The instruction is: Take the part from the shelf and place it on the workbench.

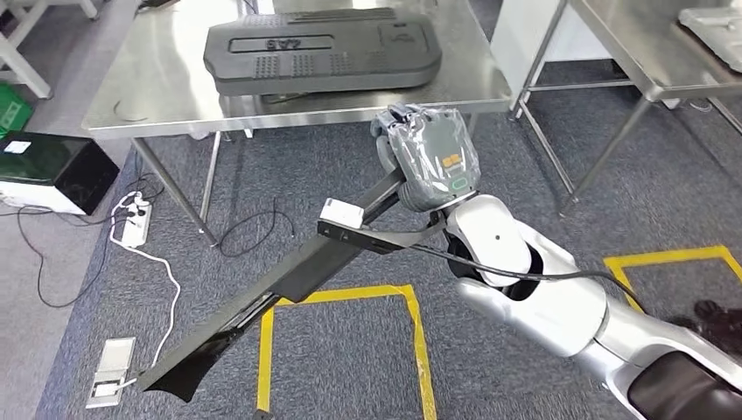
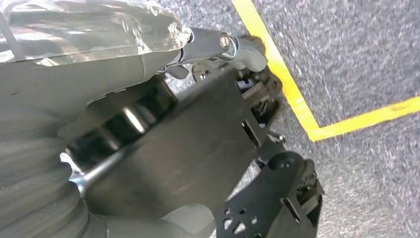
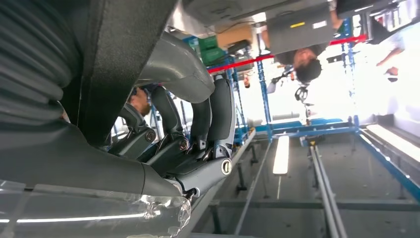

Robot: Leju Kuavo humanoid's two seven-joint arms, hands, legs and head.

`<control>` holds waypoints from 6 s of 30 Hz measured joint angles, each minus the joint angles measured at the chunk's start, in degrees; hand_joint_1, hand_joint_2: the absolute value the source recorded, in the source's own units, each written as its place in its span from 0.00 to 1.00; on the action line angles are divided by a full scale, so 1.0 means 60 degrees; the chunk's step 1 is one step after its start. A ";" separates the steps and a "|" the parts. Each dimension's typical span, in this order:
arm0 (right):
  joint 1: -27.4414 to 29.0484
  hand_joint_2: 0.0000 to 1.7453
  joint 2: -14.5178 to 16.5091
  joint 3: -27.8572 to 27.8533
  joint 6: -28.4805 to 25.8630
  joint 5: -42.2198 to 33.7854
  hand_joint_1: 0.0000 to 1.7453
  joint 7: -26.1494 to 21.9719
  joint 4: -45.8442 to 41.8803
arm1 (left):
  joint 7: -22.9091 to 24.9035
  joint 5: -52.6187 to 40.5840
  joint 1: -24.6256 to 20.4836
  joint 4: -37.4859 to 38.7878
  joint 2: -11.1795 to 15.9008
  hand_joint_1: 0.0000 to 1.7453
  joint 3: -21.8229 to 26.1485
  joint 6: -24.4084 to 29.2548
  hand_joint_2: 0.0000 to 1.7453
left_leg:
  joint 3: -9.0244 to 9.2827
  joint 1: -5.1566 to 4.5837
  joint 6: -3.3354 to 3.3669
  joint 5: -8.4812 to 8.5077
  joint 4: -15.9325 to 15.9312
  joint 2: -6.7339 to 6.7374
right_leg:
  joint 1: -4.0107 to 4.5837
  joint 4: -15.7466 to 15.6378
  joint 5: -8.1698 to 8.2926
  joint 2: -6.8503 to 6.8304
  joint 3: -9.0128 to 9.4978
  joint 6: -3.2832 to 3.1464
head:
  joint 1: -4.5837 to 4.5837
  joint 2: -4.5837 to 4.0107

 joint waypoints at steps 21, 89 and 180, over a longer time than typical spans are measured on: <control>-0.0019 1.00 -0.0009 0.0107 -0.0020 -0.0014 1.00 0.0027 0.0016 | -0.0027 -0.0010 -0.0020 0.0000 0.0001 0.00 -0.0003 -0.0035 1.00 | -0.0827 0.0055 -0.0479 -0.1755 0.2746 -0.0013 | 0.0060 -0.0356 0.0177 0.0073 -0.0083 -0.0485 | 0.0321 0.0000; -0.0015 1.00 0.0195 0.0197 -0.0275 -0.0154 1.00 -0.0066 0.0215 | 0.0035 -0.0024 0.0001 0.0000 -0.0015 0.00 0.0000 0.0130 1.00 | -0.0425 -0.0013 -0.0058 0.0381 0.0049 -0.0173 | 0.0159 -0.0579 -0.0067 0.0137 0.0211 -0.0177 | 0.0472 0.0000; -0.1587 1.00 0.0643 0.0094 -0.0203 -0.0371 1.00 0.0255 0.0609 | 0.0067 -0.0304 -0.0122 0.0029 0.0069 0.00 -0.0044 -0.0092 1.00 | -0.0731 -0.0110 -0.0051 0.0458 0.0146 0.0075 | 0.0144 -0.0459 -0.0361 0.0100 0.0455 -0.0256 | -0.0121 0.0000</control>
